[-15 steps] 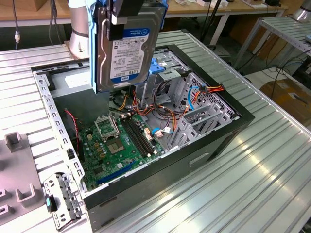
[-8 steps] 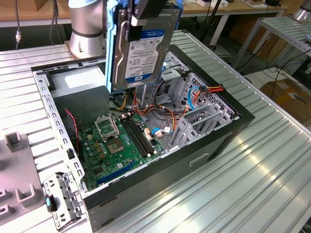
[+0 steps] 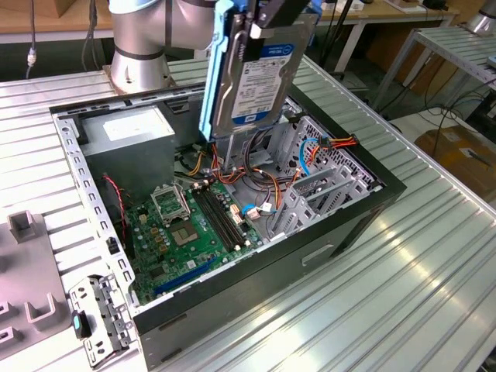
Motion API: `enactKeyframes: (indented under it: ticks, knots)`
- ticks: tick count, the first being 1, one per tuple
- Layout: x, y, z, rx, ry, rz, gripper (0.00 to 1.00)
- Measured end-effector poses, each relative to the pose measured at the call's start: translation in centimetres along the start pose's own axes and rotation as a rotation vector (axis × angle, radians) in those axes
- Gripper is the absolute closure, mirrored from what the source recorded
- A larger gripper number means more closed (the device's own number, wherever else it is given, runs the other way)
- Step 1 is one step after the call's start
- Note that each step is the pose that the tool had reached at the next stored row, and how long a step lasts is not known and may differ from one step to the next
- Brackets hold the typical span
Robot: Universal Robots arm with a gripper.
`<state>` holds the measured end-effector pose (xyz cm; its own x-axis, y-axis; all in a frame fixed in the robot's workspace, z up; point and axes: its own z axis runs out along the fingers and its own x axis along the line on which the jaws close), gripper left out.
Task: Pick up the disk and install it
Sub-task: 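Insert the disk into the insertion slot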
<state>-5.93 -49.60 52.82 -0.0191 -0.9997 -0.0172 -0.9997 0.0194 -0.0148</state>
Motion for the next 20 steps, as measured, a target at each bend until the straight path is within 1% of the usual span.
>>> enactKeyframes:
  ticks: [2,4,6,7,8,10,11,13,19,20]
  knots:
    - [-0.01,-0.92,0.02,0.0,0.0,0.0,0.64]
    - [-0.03,-2.23,0.04,0.0,0.0,0.0,0.64]
    - [-0.04,-3.1,0.06,0.0,0.0,0.0,0.64]
    - [-0.04,-3.32,0.07,0.0001,0.0,0.0,0.64]
    - [0.01,-3.52,0.08,0.0,0.0001,0.0,0.64]
    - [0.37,-3.57,0.1,0.0,0.0,0.0,0.64]
    - [0.96,-3.6,0.12,0.0,0.0,0.0,0.64]
    - [1.72,-3.64,0.15,0.0,0.0,0.0,0.64]
    - [4.33,-3.79,0.4,0.0,0.0001,0.0,0.64]
    - [4.63,-3.86,0.5,0.0,0.0,0.0,0.64]
